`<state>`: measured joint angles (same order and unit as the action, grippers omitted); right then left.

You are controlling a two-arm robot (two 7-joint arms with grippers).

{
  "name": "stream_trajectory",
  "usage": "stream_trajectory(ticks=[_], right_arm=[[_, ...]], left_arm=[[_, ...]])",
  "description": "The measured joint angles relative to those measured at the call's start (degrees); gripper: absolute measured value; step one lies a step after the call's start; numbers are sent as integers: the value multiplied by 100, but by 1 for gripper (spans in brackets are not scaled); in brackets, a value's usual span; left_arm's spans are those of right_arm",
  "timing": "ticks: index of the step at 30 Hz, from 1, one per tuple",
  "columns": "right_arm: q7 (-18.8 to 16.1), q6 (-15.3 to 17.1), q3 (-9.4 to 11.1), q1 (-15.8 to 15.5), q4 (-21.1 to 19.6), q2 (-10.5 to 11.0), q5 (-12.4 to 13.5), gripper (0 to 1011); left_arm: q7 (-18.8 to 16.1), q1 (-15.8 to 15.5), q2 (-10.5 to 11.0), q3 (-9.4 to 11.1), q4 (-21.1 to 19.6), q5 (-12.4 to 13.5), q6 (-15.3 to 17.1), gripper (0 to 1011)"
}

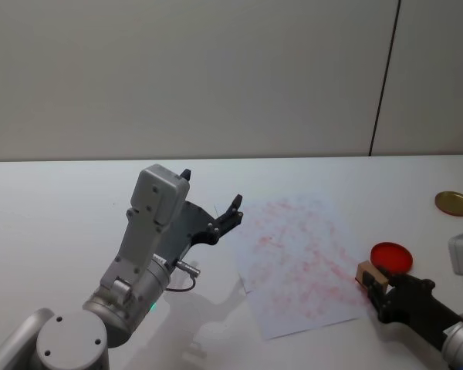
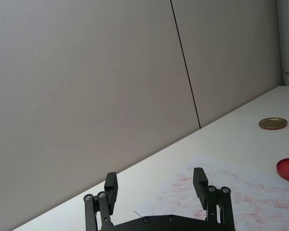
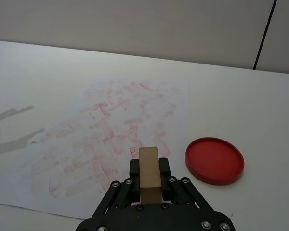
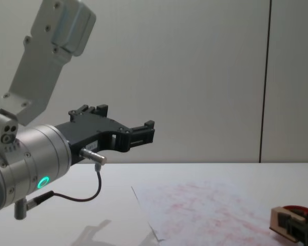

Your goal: Use the one hand to pick up the stamp and affix it onto the A4 paper.

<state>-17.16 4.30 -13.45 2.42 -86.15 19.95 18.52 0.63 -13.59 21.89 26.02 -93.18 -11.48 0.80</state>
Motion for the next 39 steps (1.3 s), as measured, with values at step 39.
stream_trajectory(ticks=[39], right_arm=[[-85, 295, 4, 97, 72, -18, 25, 220]], left_arm=[[0, 0, 0, 0, 0, 0, 0, 993]])
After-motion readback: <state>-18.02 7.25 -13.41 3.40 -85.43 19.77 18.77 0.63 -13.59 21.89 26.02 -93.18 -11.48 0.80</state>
